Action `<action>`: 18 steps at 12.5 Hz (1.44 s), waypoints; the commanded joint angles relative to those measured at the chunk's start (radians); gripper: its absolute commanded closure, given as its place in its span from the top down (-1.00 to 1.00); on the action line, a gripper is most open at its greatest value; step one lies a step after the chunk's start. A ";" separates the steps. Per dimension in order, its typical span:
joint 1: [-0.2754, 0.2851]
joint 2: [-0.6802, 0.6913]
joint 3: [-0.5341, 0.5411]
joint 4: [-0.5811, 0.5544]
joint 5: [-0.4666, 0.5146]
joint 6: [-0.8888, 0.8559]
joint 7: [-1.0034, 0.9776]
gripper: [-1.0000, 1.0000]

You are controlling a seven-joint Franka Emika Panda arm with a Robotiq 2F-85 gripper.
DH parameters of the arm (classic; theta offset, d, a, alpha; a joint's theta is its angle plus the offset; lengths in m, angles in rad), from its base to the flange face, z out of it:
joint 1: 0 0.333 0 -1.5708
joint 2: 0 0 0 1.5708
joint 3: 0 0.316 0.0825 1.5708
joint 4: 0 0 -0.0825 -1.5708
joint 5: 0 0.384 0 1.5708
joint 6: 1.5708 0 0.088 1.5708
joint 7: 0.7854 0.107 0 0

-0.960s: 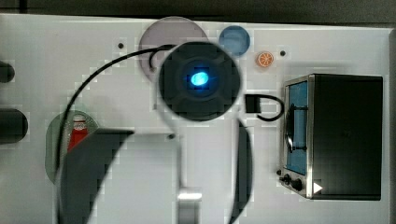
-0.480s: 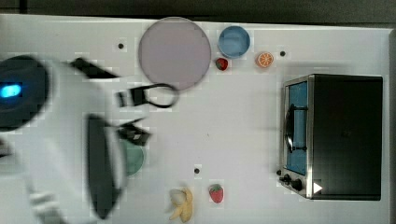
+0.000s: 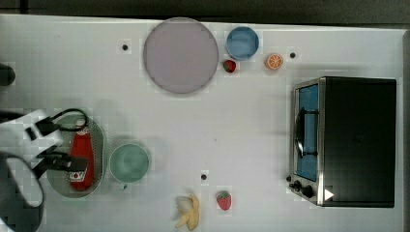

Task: Pick ketchup from strainer and place it on the table

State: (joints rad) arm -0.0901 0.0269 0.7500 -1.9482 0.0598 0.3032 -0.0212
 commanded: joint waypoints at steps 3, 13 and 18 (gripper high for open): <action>0.012 0.080 0.078 -0.163 -0.012 0.298 0.039 1.00; 0.017 0.397 0.056 -0.373 -0.087 0.872 0.049 1.00; 0.062 0.506 -0.003 -0.363 -0.089 0.942 0.051 1.00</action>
State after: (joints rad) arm -0.0581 0.5503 0.7368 -2.3184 -0.0318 1.2217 -0.0197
